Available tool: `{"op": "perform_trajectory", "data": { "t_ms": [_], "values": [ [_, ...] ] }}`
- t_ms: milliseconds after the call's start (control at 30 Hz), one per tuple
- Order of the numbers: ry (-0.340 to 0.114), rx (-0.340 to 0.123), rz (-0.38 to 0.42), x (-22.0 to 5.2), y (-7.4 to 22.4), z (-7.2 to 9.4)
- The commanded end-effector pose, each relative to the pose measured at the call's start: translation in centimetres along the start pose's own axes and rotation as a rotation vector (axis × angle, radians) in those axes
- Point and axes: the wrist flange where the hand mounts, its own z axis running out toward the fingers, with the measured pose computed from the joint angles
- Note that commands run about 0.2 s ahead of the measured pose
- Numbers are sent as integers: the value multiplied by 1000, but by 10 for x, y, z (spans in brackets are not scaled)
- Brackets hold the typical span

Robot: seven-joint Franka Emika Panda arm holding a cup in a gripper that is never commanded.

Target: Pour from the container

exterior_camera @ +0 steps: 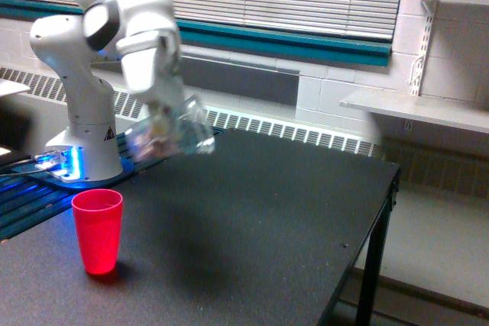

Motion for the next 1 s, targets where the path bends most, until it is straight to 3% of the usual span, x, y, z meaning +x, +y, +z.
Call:
{"op": "perform_trajectory", "data": {
  "t_ms": [33,467,1000],
  "values": [
    [20,-25,35,-2,30,3],
    [27,-75,70,2,83,1],
    [-4,-128,20,-24,115,-2]
  ]
}}
